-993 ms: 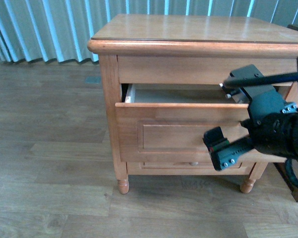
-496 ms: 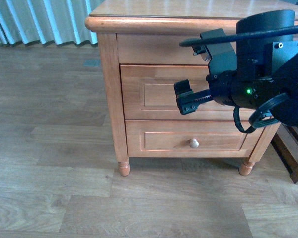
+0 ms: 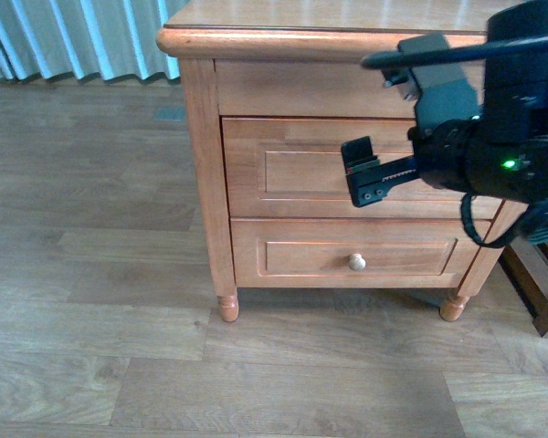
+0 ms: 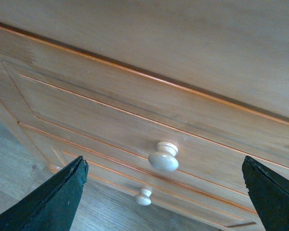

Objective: Put charger into drawer

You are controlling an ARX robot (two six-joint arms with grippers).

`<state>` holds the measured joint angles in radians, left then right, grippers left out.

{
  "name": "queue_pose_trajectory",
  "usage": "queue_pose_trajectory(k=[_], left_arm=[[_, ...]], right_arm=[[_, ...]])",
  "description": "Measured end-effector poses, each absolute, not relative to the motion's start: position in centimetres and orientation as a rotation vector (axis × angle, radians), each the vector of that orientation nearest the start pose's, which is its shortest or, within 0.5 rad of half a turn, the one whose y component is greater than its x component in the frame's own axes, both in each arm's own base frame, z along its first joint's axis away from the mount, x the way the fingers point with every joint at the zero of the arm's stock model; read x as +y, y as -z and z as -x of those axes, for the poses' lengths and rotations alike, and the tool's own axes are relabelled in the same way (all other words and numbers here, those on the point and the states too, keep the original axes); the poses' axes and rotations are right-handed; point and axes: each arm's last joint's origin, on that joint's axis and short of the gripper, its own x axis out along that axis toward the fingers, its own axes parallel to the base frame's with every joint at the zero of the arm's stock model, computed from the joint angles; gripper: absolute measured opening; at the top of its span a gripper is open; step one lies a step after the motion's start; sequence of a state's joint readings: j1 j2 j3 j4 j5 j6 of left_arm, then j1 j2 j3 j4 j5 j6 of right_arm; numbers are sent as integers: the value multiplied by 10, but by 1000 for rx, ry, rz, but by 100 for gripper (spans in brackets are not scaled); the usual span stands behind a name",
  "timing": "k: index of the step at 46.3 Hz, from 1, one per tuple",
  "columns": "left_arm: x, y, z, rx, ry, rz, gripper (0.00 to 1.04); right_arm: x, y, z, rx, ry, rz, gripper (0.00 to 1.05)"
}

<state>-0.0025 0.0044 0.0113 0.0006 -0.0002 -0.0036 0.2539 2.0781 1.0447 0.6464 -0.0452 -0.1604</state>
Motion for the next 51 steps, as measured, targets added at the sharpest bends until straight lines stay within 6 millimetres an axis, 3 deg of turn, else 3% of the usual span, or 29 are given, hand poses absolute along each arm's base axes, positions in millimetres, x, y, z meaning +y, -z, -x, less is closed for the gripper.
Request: queue_pose_trajectory(k=[17,28,36,51], left_arm=[[0,-167,-97,-7,2,4,99],[0,-167,-97,-7,2,4,99],[0,-167,-97,-7,2,4,99],[0,-167,-97,-7,2,4,99]], right_arm=[[39,-175,-310,344,-305,95,96],[-9,-214,-272,286,-220,-7,96],[-37,-224,-237,276,-177,-75,96],[-67,-232,-183,238,-122,-128,96]])
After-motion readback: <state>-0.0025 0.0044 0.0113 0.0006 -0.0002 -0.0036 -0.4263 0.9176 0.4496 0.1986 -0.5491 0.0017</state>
